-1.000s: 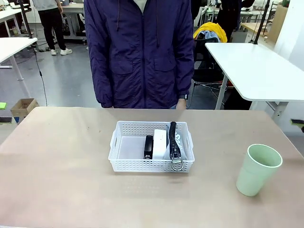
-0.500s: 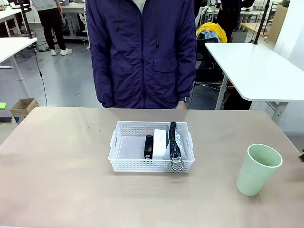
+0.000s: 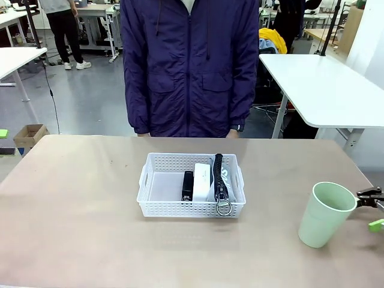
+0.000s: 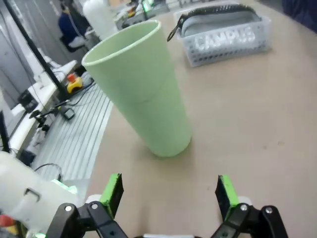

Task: Efficiently arrange items inside the basket to fit them all.
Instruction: Pick up the Reusable plastic cup and place it inside the Organizing basket.

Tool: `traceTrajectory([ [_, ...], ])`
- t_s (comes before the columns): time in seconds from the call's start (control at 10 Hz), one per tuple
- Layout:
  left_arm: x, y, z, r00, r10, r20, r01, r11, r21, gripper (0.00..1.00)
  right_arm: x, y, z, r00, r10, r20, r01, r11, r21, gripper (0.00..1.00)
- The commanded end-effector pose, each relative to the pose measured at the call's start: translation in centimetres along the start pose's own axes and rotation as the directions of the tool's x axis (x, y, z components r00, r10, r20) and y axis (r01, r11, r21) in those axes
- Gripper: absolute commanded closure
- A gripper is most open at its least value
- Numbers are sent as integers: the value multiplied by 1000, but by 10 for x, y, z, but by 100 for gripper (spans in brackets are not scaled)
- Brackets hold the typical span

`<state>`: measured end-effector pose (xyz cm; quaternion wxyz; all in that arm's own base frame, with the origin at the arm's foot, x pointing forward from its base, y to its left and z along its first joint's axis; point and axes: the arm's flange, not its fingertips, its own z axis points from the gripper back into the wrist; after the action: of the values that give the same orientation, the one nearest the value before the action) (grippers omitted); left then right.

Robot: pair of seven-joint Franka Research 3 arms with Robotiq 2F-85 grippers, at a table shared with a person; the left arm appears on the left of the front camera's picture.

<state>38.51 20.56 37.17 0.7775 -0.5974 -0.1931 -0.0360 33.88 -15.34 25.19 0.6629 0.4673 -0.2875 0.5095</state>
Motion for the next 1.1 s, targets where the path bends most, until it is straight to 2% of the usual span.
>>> traceTrajectory([
  [0.0, -1, -1, -2, 1000, -7, -2, 7, 1000, 1, 26, -5, 4, -11, 997, 56, 45, -56, 998, 3, 0],
  [0.4, -1, -1, -2, 1000, -7, -2, 7, 1000, 1, 26, -7, 5, -14, 999, 20, 45, -21, 1000, 8, 0],
  [0.5, -1, -1, -2, 1000, -7, -2, 7, 1000, 1, 26, -7, 0, -11, 985, 170, -9, -169, 986, 6, 0],
  [0.7, -1, -1, -2, 1000, -7, -2, 7, 1000, 1, 26, -9, 3, -25, 941, 339, -21, -339, 941, -7, 0],
  [0.8, -1, -1, -2, 1000, -7, -2, 7, 1000, 1, 26, -12, 5, -32, 934, 356, -30, -356, 935, -2, 0],
  [1.0, -1, -1, -2, 1000, -7, -2, 7, 1000, 1, 26, -17, 10, -48, 925, 376, -47, -379, 922, -74, 0],
])
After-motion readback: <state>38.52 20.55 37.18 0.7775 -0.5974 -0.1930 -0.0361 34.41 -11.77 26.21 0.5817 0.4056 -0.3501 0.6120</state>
